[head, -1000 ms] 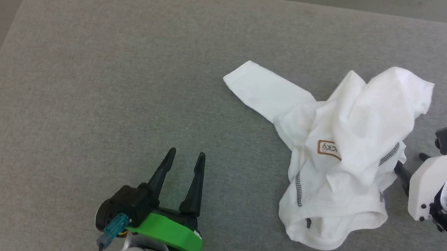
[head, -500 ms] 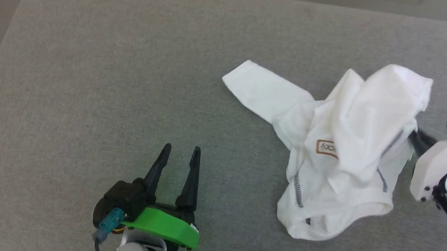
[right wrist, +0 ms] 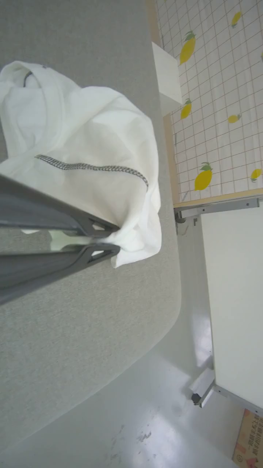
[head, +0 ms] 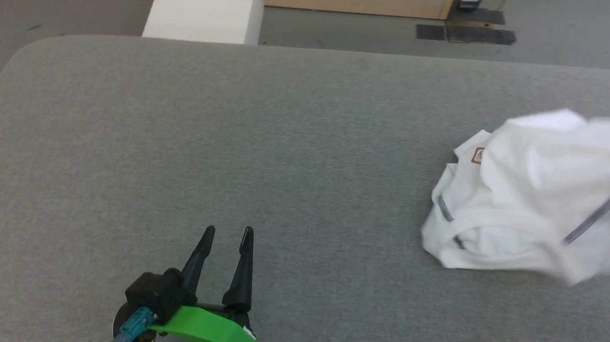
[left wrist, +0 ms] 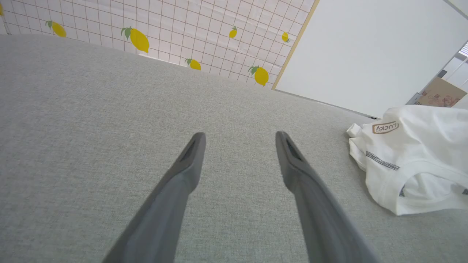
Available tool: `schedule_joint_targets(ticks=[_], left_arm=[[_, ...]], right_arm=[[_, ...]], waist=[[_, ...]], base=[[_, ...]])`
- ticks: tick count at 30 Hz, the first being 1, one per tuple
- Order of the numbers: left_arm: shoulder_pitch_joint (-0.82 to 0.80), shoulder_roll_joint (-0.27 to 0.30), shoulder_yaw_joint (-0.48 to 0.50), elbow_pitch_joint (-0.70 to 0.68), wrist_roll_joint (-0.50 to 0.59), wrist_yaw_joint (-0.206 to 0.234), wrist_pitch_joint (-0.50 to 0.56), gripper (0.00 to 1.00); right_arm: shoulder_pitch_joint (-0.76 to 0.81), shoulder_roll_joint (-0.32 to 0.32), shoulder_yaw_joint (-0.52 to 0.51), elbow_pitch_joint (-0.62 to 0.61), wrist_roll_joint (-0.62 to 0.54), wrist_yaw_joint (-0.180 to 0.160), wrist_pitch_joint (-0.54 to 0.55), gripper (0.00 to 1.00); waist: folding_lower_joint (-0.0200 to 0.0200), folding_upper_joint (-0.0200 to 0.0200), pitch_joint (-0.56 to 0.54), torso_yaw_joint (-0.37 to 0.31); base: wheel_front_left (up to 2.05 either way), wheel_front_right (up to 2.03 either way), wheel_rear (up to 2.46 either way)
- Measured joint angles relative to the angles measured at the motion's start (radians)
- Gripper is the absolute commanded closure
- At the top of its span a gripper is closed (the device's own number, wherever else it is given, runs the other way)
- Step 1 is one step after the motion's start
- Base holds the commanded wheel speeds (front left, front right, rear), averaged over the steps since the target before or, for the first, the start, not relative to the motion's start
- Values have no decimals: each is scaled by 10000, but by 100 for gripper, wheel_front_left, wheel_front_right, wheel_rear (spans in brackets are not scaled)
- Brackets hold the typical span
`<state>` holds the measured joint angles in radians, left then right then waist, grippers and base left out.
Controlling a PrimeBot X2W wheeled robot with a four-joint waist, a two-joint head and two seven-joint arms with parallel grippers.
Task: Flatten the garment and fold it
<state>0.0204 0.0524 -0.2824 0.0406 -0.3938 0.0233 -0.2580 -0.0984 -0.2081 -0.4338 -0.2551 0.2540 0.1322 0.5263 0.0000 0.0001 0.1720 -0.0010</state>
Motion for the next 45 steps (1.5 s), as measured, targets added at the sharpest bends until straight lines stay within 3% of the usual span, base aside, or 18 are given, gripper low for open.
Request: schedule_joint_targets(ticks=[6, 7, 9, 10, 12, 13, 17, 19, 20, 26, 34, 35, 36, 37, 38, 45], left_arm=[[-17, 0, 2, 13, -2, -50, 0, 0], [-23, 0, 4, 25, 12, -54, 0, 0], [-58, 0, -12, 73, 42, -65, 0, 0], [-83, 0, -23, 92, 48, -104, 0, 0], [-128, 0, -42, 134, 50, -130, 0, 0], [-146, 0, -102, 167, 50, -132, 0, 0], [-144, -2, -119, 184, 31, -132, 0, 0], [-143, -2, -130, 188, -35, -132, 0, 0], [-143, -2, -173, 186, -75, -130, 0, 0], [-211, -4, -324, 209, -132, -130, 0, 0], [-430, -6, -485, 334, -144, -132, 0, 0], [-450, -6, -497, 347, -144, -134, 0, 0], [-474, -6, -502, 360, -150, -132, 0, 0], [-482, -6, -514, 366, -174, -132, 0, 0], [-484, -6, -523, 378, -176, -134, 0, 0], [-470, -4, -483, 512, -205, -132, 0, 0]], right_arm=[[1944, 1060, 173, 508, 19, -2, 69, 100], [2035, 1175, 291, 650, 102, -2, 75, 93], [2076, 1266, 594, 834, 113, -2, 125, 47], [2072, 1275, 732, 855, 128, -2, 140, 0], [2039, 1193, 807, 834, 165, 0, 111, 0], [1820, 811, 725, 261, 52, -2, 61, 0], [1163, 313, 813, -920, 21, -2, 173, 0], [889, 8, 1281, -1352, 86, -2, 445, 0], [720, -178, 2328, -1432, 387, -2, 988, 0], [327, -851, 4702, -174, 539, 6, 1883, 0], [-1139, -1473, 5986, 2800, 165, 2, 1647, 0], [-1262, -1492, 6054, 3093, 109, 2, 1584, 11], [-1391, -1490, 6098, 3448, 69, 2, 1469, 56], [-1505, -1457, 6113, 3772, 58, 2, 1315, 87], [-1606, -1469, 6165, 4048, -27, 2, 1141, 100], [-1977, -1302, 6602, 4117, 353, -2, 408, 100]], waist=[[0, 0, 49, -323], [0, 0, 95, -352], [0, -1, 158, -405], [0, 0, 184, -433], [0, 0, 208, -475], [0, 0, 169, -467], [0, 0, 93, -367], [0, 0, 66, -283], [0, -1, 58, -151], [0, 0, 231, 126], [0, 0, 558, 639], [0, 0, 586, 693], [0, -1, 619, 764], [0, 0, 649, 828], [0, 0, 677, 888], [0, 0, 553, 1030]], base=[[0, 0, 0], [0, 0, 0], [0, 0, 0], [0, 0, 0], [0, 0, 0], [0, 0, 0], [0, 0, 0], [0, 0, 0], [0, 0, 0], [0, 0, 0], [0, 0, 0], [0, 0, 0], [0, 0, 0], [0, 0, 0], [0, 0, 0], [0, 0, 0]])
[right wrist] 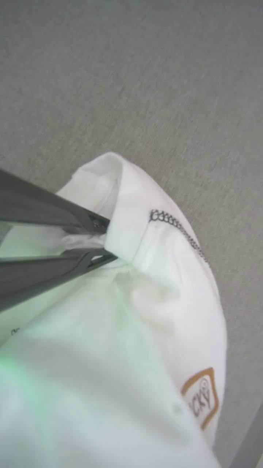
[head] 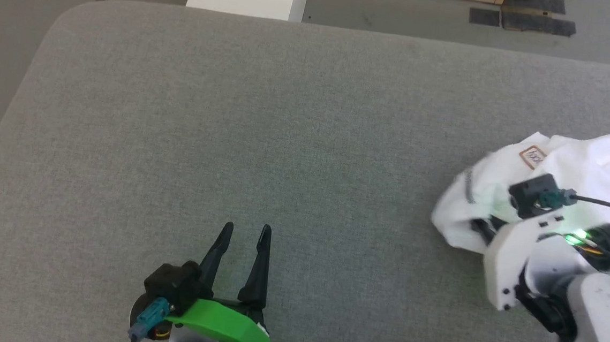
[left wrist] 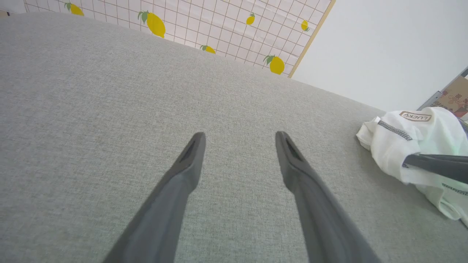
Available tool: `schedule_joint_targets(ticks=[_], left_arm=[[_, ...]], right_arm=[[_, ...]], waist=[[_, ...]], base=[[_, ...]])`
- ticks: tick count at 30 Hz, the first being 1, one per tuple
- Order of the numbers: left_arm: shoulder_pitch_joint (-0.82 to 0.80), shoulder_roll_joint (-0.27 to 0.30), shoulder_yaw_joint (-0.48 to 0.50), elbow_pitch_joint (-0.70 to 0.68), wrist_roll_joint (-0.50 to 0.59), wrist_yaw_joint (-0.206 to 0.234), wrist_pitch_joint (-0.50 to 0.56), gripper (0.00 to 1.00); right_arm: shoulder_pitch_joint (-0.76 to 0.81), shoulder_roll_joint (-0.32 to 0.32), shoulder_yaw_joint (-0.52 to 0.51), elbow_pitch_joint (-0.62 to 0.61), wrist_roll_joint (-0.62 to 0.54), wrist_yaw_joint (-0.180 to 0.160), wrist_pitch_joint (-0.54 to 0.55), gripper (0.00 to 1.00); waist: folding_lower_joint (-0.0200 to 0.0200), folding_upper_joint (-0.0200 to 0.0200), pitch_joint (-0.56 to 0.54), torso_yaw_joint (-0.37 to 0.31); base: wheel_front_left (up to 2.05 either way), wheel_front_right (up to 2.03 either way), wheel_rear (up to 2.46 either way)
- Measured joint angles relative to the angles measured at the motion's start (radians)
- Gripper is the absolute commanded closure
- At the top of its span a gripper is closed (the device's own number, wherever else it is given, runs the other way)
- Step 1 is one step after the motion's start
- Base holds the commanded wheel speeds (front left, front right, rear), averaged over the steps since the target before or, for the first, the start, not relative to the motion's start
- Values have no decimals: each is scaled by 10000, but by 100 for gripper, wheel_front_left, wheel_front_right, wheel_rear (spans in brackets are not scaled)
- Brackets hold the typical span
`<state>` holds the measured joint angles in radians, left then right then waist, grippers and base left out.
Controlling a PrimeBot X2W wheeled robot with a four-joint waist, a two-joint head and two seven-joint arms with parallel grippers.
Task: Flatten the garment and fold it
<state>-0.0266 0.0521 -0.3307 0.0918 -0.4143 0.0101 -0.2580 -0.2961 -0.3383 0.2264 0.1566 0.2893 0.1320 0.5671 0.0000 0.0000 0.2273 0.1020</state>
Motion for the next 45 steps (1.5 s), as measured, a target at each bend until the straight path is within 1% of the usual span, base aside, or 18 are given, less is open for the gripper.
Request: schedule_joint_targets(ticks=[4, 7, 9, 10, 13, 16, 17, 18, 19, 20, 24, 28, 33, 35, 38, 40, 41, 45], left_arm=[[35, 0, 17, 69, -15, -4, 0, 0], [63, -2, 21, 69, -42, -8, 0, 0], [66, -2, 61, 67, -42, -17, 0, 0], [77, -2, 171, 63, -38, -19, 0, 0], [165, -2, 265, 48, -40, -29, 0, 0], [216, -2, 222, 38, -77, -96, 0, 0], [215, -2, 211, 21, -88, -96, 0, 0], [213, -2, 199, 19, -98, -96, 0, 0], [213, -2, 188, 8, -100, -94, 0, 0], [212, -2, 184, -2, -104, -94, 0, 0], [205, -2, 174, -6, -167, -92, 0, 0], [198, -2, 240, -6, -173, -90, 0, 0], [197, -2, 267, -46, -173, -77, 0, 0], [198, -2, 274, -81, -173, -75, 0, 0], [198, -2, 291, -176, -173, -4, 0, 0], [198, -2, 288, -198, -173, 0, 0, 0], [197, -2, 291, -198, -173, -2, 0, 0], [162, -2, 330, -196, -169, -6, 0, 0]], right_arm=[[-205, 180, 754, -1122, 807, 0, 15, 100], [-357, 531, 1421, -2109, 1367, 0, 65, 100], [-392, 830, 2127, -2755, 1910, 0, 263, 100], [-329, 1137, 3057, -3298, 2477, 0, 721, 100], [282, 1037, 3870, -3335, 2993, 0, 1478, 100], [1060, 389, 4491, -3087, 3118, 2, 2159, 100], [1230, 242, 4477, -2951, 3120, -2, 2226, 91], [1303, 102, 4491, -2886, 3095, 0, 2247, 64], [1347, 29, 4424, -2851, 3089, 0, 2174, 22], [1360, 59, 4291, -2844, 3085, 0, 2017, 0], [1313, 357, 3595, -3057, 3010, 0, 1350, 0], [1066, 723, 2629, -3726, 2982, 0, 949, 0], [1035, 1093, 359, -4790, 2508, 0, 723, 0], [1213, 1206, -798, -5139, 2021, 0, 671, 0], [1901, 1350, -2667, -5444, 803, 0, 663, 0], [2528, 1453, -3463, -5446, 188, 0, 734, 0], [2881, 1664, -3864, -5404, 84, 0, 813, 0], [3761, 2169, -4395, -5028, -255, -2, 938, 0]], waist=[[0, 0, -297, -117], [0, 0, -523, -247], [0, 0, -655, -348], [0, -1, -783, -452], [0, 0, -821, -434], [0, 0, -738, -327], [0, 0, -685, -280], [0, 0, -641, -241], [0, 0, -582, -196], [0, 0, -533, -167], [0, 0, -345, -52], [0, 0, -287, -69], [0, 0, -277, -188], [0, 0, -269, -223], [0, 0, -226, -295], [0, 0, -168, -340], [0, 0, -133, -373], [0, 0, 8, -485]], base=[[0, 0, 0], [0, 0, 0], [0, 0, 0], [0, 0, 0], [0, 0, 0], [0, 0, 0], [0, 0, 0], [0, 0, 0], [0, 0, 0], [0, 0, 0], [0, 0, 0], [0, 0, 0], [0, 0, 0], [0, 0, 0], [0, 0, 0], [0, 0, 0], [0, 0, 0], [0, 0, 0]])
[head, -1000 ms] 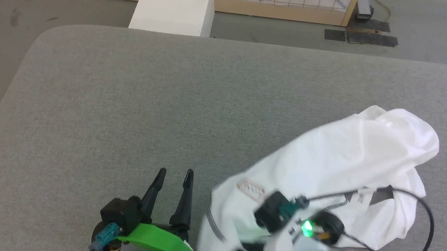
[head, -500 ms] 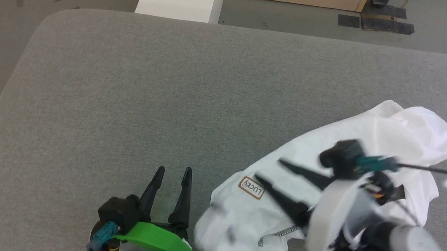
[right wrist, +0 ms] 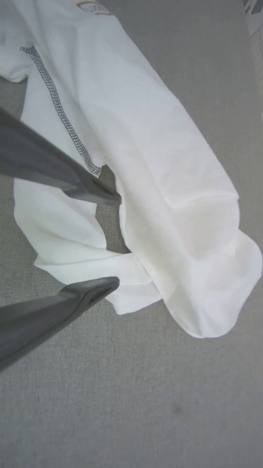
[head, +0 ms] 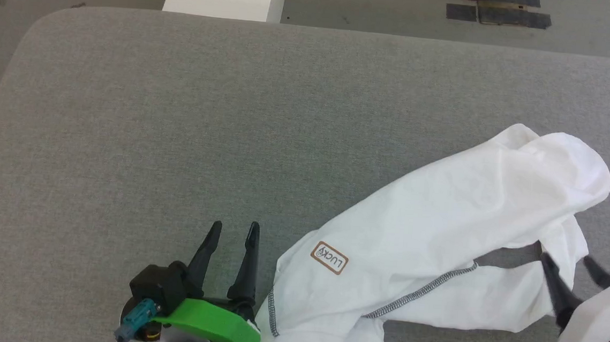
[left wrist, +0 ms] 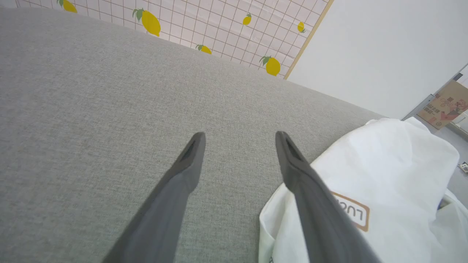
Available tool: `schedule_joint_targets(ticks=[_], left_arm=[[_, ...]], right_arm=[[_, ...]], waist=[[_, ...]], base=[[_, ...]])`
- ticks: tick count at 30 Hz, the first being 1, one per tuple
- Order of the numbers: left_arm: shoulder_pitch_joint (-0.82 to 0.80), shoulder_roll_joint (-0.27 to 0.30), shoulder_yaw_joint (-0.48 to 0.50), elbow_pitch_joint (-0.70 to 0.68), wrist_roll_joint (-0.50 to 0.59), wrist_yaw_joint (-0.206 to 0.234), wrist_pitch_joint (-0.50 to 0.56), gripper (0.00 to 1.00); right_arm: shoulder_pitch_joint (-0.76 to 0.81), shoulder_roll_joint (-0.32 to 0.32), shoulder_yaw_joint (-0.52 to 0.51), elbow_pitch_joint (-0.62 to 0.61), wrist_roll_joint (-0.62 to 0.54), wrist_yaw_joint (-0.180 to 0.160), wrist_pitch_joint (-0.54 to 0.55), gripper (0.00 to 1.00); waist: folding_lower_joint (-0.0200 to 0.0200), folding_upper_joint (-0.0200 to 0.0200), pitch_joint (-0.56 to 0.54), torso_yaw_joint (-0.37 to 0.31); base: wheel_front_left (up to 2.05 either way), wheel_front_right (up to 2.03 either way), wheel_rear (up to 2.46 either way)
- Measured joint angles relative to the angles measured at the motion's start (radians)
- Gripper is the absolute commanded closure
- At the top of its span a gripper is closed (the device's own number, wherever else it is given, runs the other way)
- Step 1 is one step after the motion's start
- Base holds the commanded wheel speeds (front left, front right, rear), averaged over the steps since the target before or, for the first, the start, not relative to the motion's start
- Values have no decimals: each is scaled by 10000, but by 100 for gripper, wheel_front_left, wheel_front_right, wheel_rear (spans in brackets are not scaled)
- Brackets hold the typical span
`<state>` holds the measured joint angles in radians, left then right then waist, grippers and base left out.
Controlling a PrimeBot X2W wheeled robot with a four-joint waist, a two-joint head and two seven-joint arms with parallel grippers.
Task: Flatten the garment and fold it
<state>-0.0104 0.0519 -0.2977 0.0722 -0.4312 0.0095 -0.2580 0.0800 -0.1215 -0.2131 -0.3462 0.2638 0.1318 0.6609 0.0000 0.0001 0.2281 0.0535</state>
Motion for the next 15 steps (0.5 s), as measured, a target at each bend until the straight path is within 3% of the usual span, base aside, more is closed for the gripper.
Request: schedule_joint_targets(ticks=[10, 11, 12, 13, 15], left_arm=[[-237, 0, 23, 140, 151, -100, 0, 0], [-262, 0, 23, 148, 171, -102, 0, 0], [-287, 0, 31, 150, 188, -104, 0, 0], [-296, 0, 58, 148, 209, -121, 0, 0], [-296, 0, 125, 148, 230, -140, 0, 0]], right_arm=[[-754, 136, 376, 3522, -928, 2, -669, 0], [-955, 138, 405, 3800, -1037, 2, -803, 44], [-1203, 113, 433, 4073, -1189, 2, -988, 68], [-1451, 125, 433, 4309, -1231, 2, -1185, 98], [-1805, 115, 493, 4543, -1237, 2, -1390, 100]], waist=[[0, 0, 146, -116], [0, 0, 148, -105], [0, 0, 151, -90], [0, 0, 157, -87], [0, 0, 183, -114]], base=[[0, 0, 0], [0, 0, 0], [0, 0, 0], [0, 0, 0], [0, 0, 0]])
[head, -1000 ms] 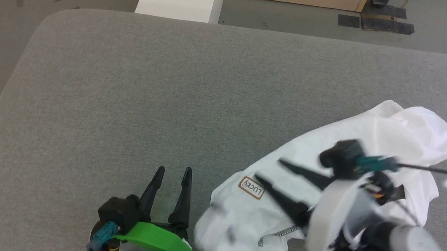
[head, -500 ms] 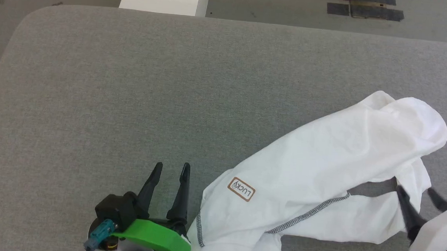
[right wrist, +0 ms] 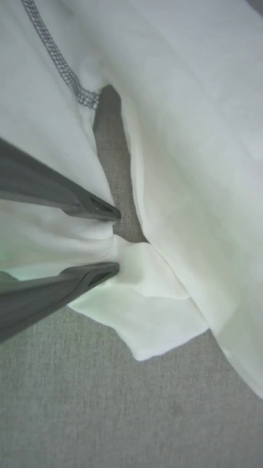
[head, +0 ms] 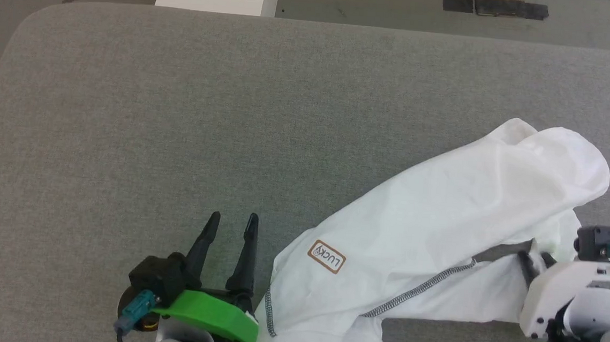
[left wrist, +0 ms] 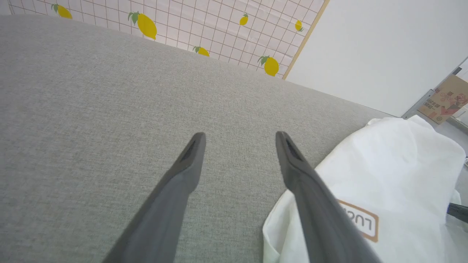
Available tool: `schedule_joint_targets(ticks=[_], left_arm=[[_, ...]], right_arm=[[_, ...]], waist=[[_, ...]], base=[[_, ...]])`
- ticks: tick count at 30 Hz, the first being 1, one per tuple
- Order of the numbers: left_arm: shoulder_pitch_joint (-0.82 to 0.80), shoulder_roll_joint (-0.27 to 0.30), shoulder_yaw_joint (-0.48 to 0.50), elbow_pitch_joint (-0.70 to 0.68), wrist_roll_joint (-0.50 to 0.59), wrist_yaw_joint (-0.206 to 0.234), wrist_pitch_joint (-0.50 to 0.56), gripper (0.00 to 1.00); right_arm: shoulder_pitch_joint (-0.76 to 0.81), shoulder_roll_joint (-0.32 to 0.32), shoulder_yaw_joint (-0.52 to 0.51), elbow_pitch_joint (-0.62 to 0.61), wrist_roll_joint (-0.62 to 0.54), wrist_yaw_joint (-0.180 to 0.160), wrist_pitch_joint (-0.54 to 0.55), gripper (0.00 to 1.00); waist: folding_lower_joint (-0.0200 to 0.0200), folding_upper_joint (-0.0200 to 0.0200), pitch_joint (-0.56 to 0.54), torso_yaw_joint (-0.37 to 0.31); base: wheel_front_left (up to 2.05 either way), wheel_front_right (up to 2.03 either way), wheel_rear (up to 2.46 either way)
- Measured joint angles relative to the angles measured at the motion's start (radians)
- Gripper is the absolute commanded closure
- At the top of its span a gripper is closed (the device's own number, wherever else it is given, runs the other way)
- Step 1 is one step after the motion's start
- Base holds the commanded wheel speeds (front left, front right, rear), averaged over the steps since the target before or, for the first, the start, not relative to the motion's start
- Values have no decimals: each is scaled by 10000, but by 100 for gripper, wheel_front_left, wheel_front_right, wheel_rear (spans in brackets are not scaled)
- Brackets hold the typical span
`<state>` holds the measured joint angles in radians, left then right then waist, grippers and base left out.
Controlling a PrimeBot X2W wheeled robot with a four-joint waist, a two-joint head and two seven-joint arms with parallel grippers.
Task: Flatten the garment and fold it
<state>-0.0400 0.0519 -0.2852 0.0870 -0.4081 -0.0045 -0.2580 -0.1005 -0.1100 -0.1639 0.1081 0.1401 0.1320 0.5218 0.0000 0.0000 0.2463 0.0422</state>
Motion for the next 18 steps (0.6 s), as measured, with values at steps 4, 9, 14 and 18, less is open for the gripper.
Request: schedule_joint_targets(ticks=[4, 9, 14, 18], left_arm=[[-4, 0, 140, -17, 38, -27, 0, 0], [-17, 0, 86, -25, 17, -38, 0, 0], [-10, 0, 42, -42, -128, -35, 0, 0], [1, 0, 125, -36, -127, -36, 0, 0]], right_arm=[[-411, -171, -148, -322, 88, 2, -293, 100], [-188, -502, -1645, -1895, 274, 2, -230, 100], [1556, 29, -3045, -3563, 453, 0, 136, 53], [1582, 272, -2307, -3758, 504, 0, -121, 0]], waist=[[0, 0, 93, -121], [0, 0, 204, -199], [0, 0, 287, -150], [0, 0, 241, -211]], base=[[0, 0, 0], [0, 0, 0], [0, 0, 0], [0, 0, 0]])
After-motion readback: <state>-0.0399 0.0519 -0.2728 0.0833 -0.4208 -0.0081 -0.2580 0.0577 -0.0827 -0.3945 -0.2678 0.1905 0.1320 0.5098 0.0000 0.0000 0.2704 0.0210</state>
